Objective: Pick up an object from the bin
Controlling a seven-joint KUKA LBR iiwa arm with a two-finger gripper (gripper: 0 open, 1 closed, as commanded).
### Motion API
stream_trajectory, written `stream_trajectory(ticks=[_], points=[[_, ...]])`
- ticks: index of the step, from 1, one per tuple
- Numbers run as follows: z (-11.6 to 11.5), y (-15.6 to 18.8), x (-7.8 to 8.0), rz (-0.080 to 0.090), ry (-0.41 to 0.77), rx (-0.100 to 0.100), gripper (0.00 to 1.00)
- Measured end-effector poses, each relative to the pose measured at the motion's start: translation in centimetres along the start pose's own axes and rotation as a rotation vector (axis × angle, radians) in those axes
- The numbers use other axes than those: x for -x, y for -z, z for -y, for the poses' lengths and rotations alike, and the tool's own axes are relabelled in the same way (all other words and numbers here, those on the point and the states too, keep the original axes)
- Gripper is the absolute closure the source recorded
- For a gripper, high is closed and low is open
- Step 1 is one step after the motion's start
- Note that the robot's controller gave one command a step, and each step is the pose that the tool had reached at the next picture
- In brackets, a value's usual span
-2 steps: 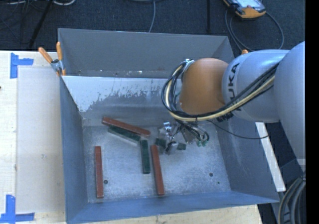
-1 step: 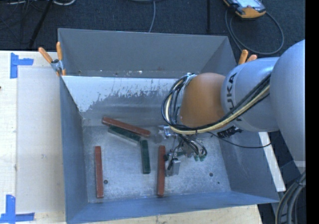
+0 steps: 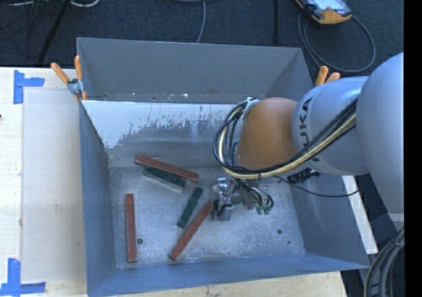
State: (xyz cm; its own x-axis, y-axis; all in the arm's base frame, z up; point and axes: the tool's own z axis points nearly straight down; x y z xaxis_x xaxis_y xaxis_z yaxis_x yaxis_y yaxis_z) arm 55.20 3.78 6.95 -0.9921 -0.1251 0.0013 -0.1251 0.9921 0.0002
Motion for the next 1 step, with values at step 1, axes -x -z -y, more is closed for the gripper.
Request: stream_trajectory(ticks=[1], points=[[0.00, 0.00, 0.00, 0.000, 0.000, 0.000, 1.00]])
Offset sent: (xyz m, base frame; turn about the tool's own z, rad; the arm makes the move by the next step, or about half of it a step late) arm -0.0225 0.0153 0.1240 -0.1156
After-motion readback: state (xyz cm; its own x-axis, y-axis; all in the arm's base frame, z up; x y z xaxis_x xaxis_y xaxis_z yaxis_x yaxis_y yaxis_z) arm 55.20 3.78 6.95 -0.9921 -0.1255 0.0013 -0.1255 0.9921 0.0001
